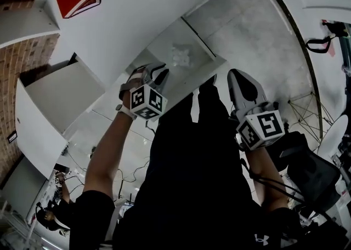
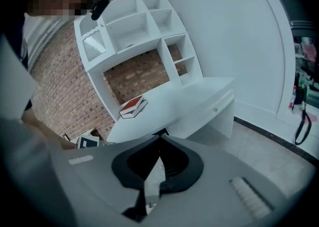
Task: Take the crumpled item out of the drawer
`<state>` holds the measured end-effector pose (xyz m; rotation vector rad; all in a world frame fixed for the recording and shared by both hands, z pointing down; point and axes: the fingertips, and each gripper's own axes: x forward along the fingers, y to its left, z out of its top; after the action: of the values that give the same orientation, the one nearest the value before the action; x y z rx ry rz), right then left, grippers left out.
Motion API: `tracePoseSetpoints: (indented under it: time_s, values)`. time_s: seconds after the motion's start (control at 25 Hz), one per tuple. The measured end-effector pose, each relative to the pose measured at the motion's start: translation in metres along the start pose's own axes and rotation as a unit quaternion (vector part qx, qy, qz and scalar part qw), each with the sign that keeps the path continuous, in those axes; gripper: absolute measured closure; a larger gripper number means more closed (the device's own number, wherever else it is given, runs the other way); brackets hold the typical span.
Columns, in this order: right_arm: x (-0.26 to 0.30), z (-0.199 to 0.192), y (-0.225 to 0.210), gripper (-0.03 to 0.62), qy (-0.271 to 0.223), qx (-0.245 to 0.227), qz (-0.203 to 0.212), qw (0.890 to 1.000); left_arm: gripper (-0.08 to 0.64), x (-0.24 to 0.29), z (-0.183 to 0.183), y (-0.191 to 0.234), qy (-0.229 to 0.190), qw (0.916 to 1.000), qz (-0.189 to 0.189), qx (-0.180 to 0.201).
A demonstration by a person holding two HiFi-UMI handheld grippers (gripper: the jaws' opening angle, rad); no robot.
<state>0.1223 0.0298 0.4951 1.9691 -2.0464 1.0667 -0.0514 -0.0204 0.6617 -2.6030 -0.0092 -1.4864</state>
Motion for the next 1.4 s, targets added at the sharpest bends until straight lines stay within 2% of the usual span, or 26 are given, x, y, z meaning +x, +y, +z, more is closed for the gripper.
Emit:
tracePoseSetpoints:
  time_s: [0.32, 0.52, 0.8, 1.12, 1.4]
  values:
    - [-0.002, -0.029, -0.036, 0.589, 0.016, 0.043, -0.022, 0.999, 0.469, 0.057, -0.010, -0.014, 0.039, 0.9980, -0.049, 0.008]
    - [0.000, -0.040, -0.048, 0.589, 0.030, 0.034, -0.028, 0.999, 0.442, 0.087, -0.023, -0.024, 0.068, 0.9953, -0.069, 0.005]
    - [0.003, -0.055, -0.055, 0.589, 0.050, 0.048, -0.026, 0.997, 0.442, 0.123, -0.041, -0.029, 0.108, 0.9914, -0.073, -0.009]
    - [-0.007, -0.054, -0.070, 0.589, 0.052, 0.053, -0.040, 0.996, 0.442, 0.152, -0.051, -0.041, 0.137, 0.9869, -0.085, -0.003]
    - [-0.013, -0.060, -0.077, 0.589, 0.055, 0.062, -0.046, 0.996, 0.453, 0.165, -0.057, -0.040, 0.151, 0.9840, -0.084, -0.041]
